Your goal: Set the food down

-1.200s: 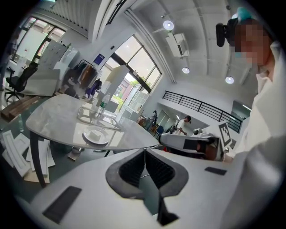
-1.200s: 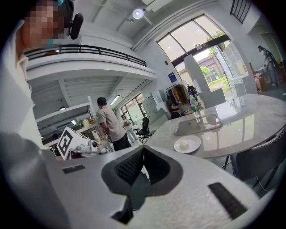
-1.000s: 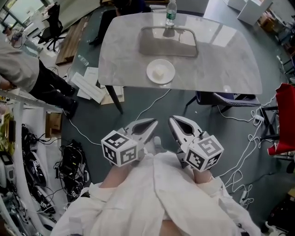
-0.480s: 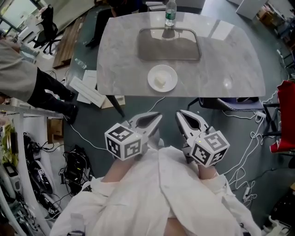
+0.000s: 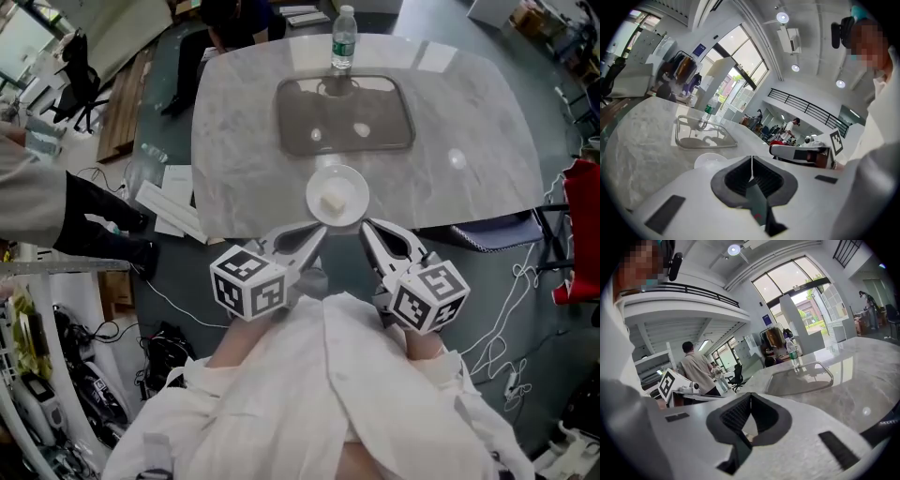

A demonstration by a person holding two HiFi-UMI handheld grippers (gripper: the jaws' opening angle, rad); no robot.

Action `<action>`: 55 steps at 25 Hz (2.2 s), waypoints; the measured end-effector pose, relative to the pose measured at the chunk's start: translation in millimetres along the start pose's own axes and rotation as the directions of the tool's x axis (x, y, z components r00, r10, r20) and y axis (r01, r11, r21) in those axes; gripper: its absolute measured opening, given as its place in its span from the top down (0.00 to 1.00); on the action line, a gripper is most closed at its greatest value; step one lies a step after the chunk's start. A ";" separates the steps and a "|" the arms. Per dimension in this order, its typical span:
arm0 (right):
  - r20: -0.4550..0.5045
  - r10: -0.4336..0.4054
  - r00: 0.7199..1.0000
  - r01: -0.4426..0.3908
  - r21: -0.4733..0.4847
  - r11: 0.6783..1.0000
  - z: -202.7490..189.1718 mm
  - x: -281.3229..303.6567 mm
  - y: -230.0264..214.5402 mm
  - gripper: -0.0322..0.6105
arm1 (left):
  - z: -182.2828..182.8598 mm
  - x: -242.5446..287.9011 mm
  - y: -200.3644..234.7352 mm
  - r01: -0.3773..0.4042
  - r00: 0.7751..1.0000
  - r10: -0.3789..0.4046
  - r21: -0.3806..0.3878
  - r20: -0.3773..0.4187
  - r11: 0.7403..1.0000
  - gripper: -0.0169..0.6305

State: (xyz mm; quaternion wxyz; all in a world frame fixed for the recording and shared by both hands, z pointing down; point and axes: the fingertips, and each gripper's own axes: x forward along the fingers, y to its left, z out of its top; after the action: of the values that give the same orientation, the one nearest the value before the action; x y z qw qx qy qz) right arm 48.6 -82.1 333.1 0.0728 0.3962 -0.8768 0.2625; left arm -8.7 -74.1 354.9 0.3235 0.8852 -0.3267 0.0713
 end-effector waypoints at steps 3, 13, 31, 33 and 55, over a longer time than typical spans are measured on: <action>0.002 -0.032 0.999 0.032 0.013 0.999 8.5 17.3 -8.1 0.95 | 10.9 5.7 18.5 0.020 1.000 -0.020 -0.001 -0.022 1.000 0.94; -0.040 -0.080 0.996 0.083 0.066 0.994 3.9 41.4 -27.4 0.95 | 13.7 26.9 47.3 0.045 0.994 -0.047 -0.022 -0.094 0.999 0.94; -0.179 -0.038 0.983 0.060 0.119 0.991 -11.3 51.8 -70.5 0.95 | -5.5 46.5 62.6 -0.064 0.992 0.044 -0.170 -0.121 0.983 0.94; -0.199 -0.036 0.979 0.062 0.126 0.990 -18.0 54.3 -72.4 0.95 | -10.1 46.8 65.8 -0.061 0.991 0.038 -0.178 -0.128 0.982 0.94; -0.337 -0.094 0.937 0.175 0.219 0.960 -91.2 68.4 -108.9 0.95 | -77.3 54.1 118.7 -0.173 0.967 0.097 -0.330 -0.234 0.928 0.94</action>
State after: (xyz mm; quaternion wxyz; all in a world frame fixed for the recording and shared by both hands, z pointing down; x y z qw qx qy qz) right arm 74.9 -139.4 477.6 0.1838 0.4130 -0.7843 0.4249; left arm -34.3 -123.6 496.0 0.5024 0.7763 -0.3581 0.1293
